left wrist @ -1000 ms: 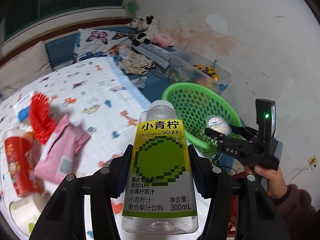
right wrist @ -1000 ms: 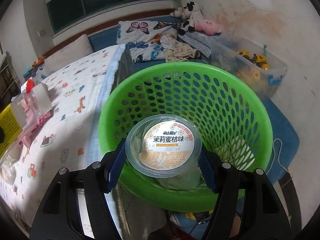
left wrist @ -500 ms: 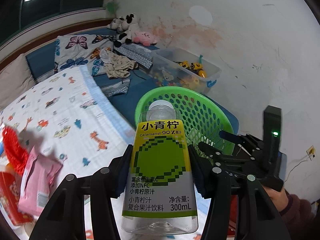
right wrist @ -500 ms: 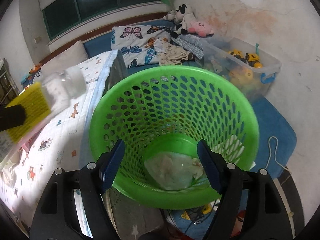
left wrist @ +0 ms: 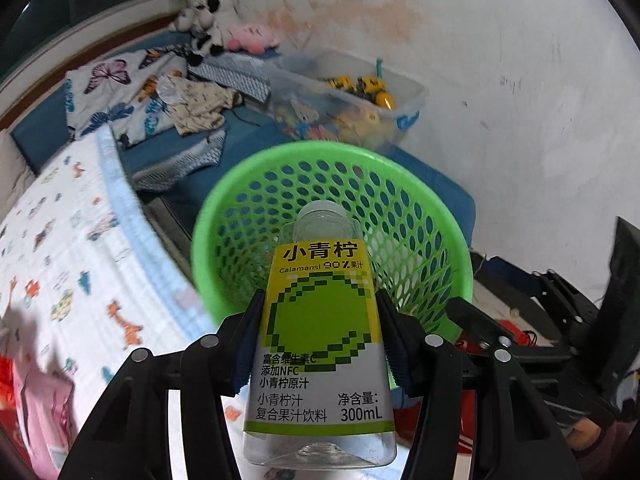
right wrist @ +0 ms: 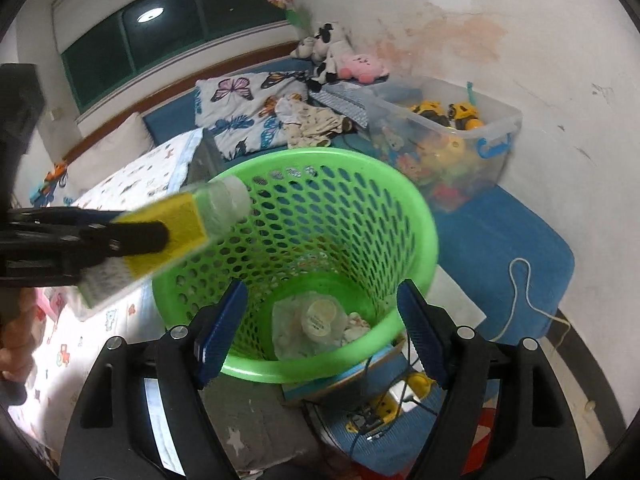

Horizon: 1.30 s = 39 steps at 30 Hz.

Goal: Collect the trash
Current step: 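Drop the jelly cup into the green basket with the right tool while the left tool drops the bottle in, then move both tools back over the bed toward the remaining cups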

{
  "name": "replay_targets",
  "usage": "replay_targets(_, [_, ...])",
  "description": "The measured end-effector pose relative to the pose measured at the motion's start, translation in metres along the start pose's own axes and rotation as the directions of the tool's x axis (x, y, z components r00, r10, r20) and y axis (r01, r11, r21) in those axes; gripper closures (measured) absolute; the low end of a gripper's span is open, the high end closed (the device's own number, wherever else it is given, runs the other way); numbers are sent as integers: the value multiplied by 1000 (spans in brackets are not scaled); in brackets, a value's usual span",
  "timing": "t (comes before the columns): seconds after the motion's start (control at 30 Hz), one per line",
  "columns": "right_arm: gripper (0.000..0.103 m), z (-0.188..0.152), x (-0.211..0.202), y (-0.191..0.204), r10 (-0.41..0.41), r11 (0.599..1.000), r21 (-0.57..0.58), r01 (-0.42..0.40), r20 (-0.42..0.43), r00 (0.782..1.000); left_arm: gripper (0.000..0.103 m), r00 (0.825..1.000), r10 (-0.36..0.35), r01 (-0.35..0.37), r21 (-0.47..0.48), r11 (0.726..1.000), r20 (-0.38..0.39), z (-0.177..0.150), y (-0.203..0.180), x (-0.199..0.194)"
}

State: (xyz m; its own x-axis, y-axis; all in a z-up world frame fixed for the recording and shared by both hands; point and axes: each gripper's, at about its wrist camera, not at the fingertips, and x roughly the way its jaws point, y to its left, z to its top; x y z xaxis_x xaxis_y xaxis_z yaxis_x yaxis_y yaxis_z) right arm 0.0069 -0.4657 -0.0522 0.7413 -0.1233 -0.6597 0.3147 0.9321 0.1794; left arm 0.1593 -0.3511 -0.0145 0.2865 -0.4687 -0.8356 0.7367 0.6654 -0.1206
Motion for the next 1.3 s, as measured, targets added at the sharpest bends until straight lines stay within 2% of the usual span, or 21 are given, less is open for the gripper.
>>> replay_targets(0.13, [26, -2, -4, -9, -6, 1000, 22, 6, 8, 1000, 50, 997, -16, 18, 24, 1000, -69, 13, -9, 23])
replay_targets(0.3, [24, -5, -8, -17, -19, 999, 43, 18, 13, 1000, 49, 988, -28, 29, 2, 1000, -150, 19, -12, 46])
replay_targets(0.37, [24, -7, -9, -19, -21, 999, 49, 21, 13, 1000, 36, 989, -31, 31, -6, 1000, -144, 19, -12, 45])
replay_targets(0.43, [24, -9, -11, -19, -20, 998, 55, 19, 16, 1000, 32, 992, -43, 41, -13, 999, -121, 18, -12, 39])
replay_targets(0.63, [24, -11, -22, -6, 6, 999, 37, -8, 30, 1000, 32, 999, -22, 21, -23, 1000, -41, 5, -9, 4])
replay_targets(0.8, [24, -15, -33, 16, 49, 999, -7, -48, 38, 998, 32, 999, 24, -21, -77, 997, 43, -25, 10, -40])
replay_targets(0.93, [24, -17, -39, 42, 97, 994, -52, -95, 33, 995, 32, 992, 86, -73, -140, 988, 95, -55, 31, -73])
replay_targets(1.2, [24, -25, -39, 103, 214, 968, -136, -213, -7, 977, 32, 962, 241, -204, -242, 949, 132, -127, 70, -130])
replay_targets(1.3, [24, -30, -37, 127, 245, 954, -172, -246, -25, 969, 32, 943, 304, -259, -275, 926, 137, -153, 84, -149])
